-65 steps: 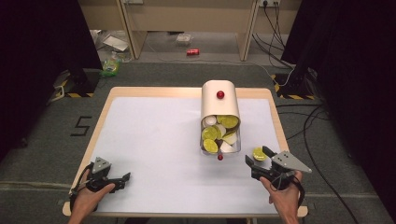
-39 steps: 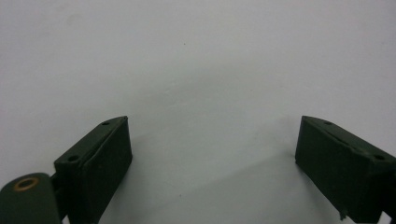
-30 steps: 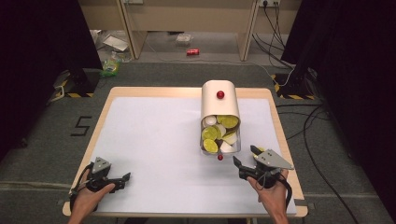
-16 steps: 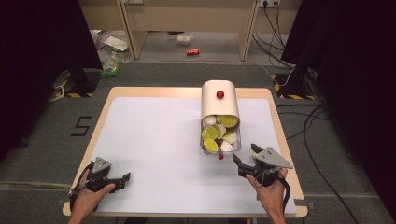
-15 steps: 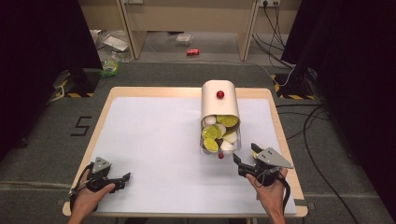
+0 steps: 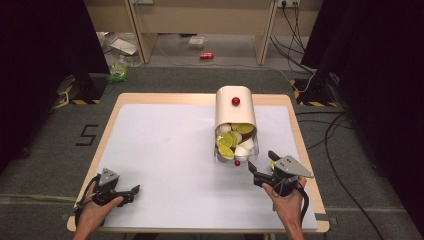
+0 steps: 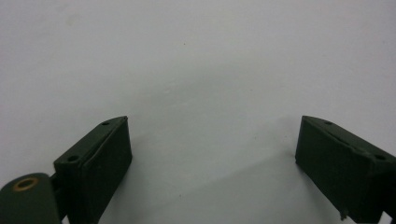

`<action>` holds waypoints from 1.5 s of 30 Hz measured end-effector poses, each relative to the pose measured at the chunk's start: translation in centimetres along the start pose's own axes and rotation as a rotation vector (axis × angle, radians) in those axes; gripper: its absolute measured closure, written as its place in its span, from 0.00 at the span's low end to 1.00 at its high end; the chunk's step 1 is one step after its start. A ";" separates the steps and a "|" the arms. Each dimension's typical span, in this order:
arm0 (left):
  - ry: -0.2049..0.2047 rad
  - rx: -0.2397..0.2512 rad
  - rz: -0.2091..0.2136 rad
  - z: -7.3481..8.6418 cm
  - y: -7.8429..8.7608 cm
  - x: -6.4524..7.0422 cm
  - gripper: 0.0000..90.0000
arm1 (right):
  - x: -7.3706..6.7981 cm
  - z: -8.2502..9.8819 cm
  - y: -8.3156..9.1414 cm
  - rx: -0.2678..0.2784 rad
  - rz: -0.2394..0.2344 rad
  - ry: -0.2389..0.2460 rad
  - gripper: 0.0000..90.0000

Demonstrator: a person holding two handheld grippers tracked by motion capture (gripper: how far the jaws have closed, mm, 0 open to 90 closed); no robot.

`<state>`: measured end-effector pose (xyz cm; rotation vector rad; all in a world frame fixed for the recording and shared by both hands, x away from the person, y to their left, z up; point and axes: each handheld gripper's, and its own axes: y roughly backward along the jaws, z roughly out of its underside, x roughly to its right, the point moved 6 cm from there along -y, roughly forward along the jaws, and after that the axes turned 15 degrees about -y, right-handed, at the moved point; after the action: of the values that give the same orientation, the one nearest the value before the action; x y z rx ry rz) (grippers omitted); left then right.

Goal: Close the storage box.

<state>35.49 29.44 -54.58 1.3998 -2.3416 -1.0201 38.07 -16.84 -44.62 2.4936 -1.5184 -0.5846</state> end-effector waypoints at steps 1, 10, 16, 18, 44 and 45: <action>0.000 0.000 0.001 0.0 0.0 0.0 0.11 | 0.0 -0.1 0.0 0.001 0.003 0.003 0.23; 0.000 0.000 0.000 0.0 0.0 0.0 0.11 | -0.1 -0.3 -0.6 0.002 0.003 0.021 0.21; 0.000 0.000 0.000 0.0 0.0 0.0 0.11 | -0.2 -0.5 -0.9 0.003 0.005 0.014 0.20; 0.000 0.000 0.000 0.0 0.0 0.0 0.11 | -0.3 -0.6 -1.0 0.008 0.004 0.012 0.19; -0.001 0.000 0.000 0.0 0.0 0.0 0.11 | 0.2 -1.2 -2.7 0.003 0.020 0.008 0.17; 0.000 0.000 -0.001 0.0 0.0 0.0 0.11 | 0.2 -1.2 -2.8 0.002 0.021 0.005 0.17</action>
<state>35.49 29.42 -54.59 1.4003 -2.3415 -1.0210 40.92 -15.82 -44.51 2.4762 -1.5422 -0.5733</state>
